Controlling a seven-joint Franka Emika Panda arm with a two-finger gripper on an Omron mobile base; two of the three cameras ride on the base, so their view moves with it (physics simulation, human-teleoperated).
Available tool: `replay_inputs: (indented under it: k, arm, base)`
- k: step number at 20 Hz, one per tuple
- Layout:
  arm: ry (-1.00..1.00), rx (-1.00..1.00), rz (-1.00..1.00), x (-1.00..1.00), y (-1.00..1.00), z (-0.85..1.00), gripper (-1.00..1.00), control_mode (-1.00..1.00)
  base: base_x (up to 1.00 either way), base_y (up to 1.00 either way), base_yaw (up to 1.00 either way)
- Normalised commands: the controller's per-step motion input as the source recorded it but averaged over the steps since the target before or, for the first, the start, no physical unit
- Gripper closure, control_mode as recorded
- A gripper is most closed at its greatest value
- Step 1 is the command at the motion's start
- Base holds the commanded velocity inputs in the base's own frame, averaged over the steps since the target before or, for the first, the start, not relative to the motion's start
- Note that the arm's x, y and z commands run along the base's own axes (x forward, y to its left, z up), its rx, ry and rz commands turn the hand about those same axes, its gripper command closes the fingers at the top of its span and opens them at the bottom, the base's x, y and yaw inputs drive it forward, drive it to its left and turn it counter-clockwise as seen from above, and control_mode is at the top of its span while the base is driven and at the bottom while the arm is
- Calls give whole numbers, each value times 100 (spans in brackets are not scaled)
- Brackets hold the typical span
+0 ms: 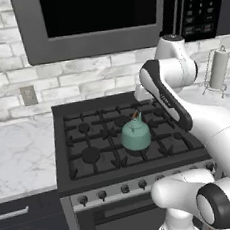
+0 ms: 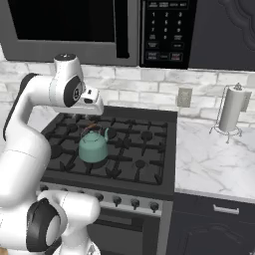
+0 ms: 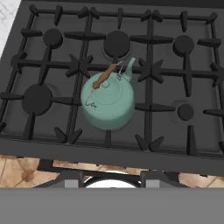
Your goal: Turn on the front center burner of the stove.
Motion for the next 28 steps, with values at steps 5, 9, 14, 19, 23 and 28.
replay_inputs:
  k: [5, 9, 14, 19, 23, 28]
  arm:
    - [0, 0, 0, 0, 0, 0, -100, 100]
    - [0, 0, 0, 0, 0, 0, -100, 100]
    - [0, 0, 0, 0, 0, 0, -100, 100]
    - [0, 0, 0, 0, 0, 0, -100, 100]
    - [0, 0, 0, 0, 0, 0, -100, 100]
    - [0, 0, 0, 0, 0, 0, -100, 100]
  base:
    - [0, 0, 0]
    - [-13, 17, 4]
    - [-25, 52, 2]
    - [-26, 62, 0]
    - [-37, 68, 0]
    - [-40, 61, 0]
